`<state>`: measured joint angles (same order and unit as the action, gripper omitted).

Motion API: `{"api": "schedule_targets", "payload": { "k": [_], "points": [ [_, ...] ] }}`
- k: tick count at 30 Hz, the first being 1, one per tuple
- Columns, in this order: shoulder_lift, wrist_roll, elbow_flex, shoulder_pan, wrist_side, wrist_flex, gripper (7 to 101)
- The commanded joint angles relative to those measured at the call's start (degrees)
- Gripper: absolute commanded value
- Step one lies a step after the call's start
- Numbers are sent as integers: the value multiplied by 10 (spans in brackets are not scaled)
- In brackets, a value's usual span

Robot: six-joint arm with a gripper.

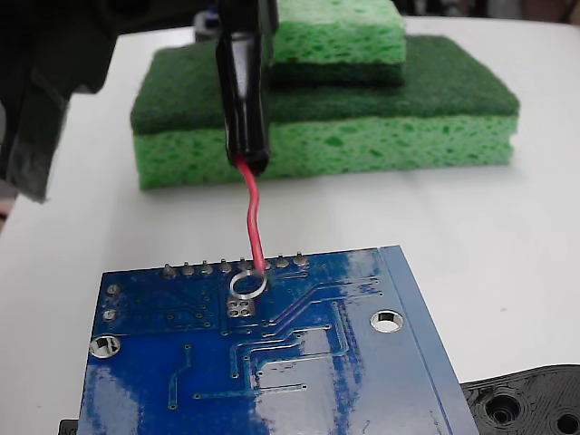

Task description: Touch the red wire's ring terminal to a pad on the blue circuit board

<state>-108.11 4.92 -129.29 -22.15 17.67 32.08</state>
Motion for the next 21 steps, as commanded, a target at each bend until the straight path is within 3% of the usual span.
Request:
{"api": "schedule_targets", "payload": {
  "k": [1,21],
  "points": [
    [-2,0,5,0,2,-1,1003],
    [9,2,4,-5,4,-2,1003]
  ]
}}
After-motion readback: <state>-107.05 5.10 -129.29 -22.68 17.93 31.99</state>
